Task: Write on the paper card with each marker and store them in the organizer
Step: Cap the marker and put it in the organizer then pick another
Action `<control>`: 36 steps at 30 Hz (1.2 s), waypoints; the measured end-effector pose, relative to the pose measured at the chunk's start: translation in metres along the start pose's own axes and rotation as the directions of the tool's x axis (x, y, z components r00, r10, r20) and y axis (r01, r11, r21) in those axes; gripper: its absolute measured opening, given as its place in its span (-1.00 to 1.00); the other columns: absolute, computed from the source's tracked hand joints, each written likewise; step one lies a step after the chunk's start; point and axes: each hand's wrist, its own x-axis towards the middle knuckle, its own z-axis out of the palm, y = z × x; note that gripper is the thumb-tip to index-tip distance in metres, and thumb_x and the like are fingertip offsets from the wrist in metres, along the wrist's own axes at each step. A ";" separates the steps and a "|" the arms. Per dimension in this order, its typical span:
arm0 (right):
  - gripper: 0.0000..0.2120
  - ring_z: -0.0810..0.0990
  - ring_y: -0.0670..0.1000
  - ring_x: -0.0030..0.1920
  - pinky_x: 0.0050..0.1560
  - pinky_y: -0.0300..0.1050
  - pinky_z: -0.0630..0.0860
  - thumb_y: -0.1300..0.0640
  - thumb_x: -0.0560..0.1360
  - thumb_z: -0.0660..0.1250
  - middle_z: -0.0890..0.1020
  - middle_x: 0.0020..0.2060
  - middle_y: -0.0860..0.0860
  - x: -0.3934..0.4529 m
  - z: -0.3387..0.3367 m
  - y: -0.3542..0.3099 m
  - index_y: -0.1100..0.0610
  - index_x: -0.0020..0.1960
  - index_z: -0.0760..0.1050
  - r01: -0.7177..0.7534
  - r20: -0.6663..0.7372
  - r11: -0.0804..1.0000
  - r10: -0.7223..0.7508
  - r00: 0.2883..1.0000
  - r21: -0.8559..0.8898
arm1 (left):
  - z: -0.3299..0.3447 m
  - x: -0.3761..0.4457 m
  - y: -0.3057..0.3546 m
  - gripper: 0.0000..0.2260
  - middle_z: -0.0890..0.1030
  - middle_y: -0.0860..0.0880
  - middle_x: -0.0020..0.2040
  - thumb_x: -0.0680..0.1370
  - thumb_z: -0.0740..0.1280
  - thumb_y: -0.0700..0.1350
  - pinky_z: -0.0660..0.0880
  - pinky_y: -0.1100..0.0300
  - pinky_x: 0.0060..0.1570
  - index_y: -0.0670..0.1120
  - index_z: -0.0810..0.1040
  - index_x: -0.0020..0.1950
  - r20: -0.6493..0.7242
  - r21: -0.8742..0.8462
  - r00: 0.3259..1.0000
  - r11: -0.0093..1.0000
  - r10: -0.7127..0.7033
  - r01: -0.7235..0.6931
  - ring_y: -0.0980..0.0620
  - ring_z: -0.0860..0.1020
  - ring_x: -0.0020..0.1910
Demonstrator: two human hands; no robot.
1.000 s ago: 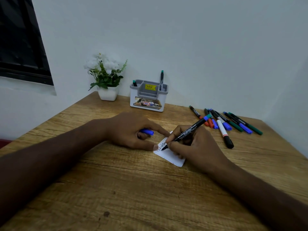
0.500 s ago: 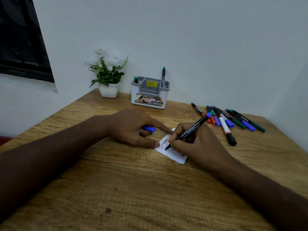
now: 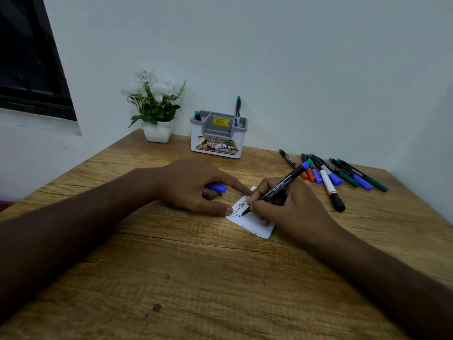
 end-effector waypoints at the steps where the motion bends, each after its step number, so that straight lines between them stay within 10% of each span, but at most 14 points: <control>1: -0.88 0.71 -0.11 -0.24 -0.08 -0.06 0.70 0.15 0.52 0.50 0.78 -0.21 -0.02 0.000 0.000 0.000 -0.02 -0.17 0.70 -0.006 -0.010 1.000 0.006 1.000 0.001 | 0.000 0.000 0.000 -0.53 0.57 0.06 -0.32 0.53 0.24 0.43 0.43 0.10 -0.21 0.55 0.28 0.44 0.005 0.002 1.000 1.000 -0.005 0.005 0.10 0.54 -0.17; 24: -0.93 0.71 -0.10 -0.24 -0.06 0.03 0.72 0.14 0.52 0.49 0.77 -0.21 -0.03 0.000 0.000 0.000 0.01 -0.12 0.71 -0.031 -0.020 0.999 0.031 0.999 0.017 | 0.001 0.000 -0.001 -0.47 0.61 -0.01 -0.28 0.51 0.23 0.47 0.51 -0.03 -0.15 0.53 0.25 0.48 0.044 -0.001 0.998 0.999 -0.034 0.034 0.06 0.55 -0.23; 36: -0.95 0.74 -0.07 -0.26 -0.09 -0.03 0.73 0.13 0.54 0.50 0.78 -0.24 -0.04 0.001 -0.001 0.004 0.00 -0.08 0.72 -0.028 -0.038 1.000 0.029 0.999 0.013 | -0.002 -0.001 0.003 -0.51 0.47 0.08 -0.41 0.58 0.33 0.32 0.30 0.22 -0.30 0.39 0.39 0.51 0.033 -0.018 0.999 1.000 -0.020 0.021 0.21 0.48 -0.34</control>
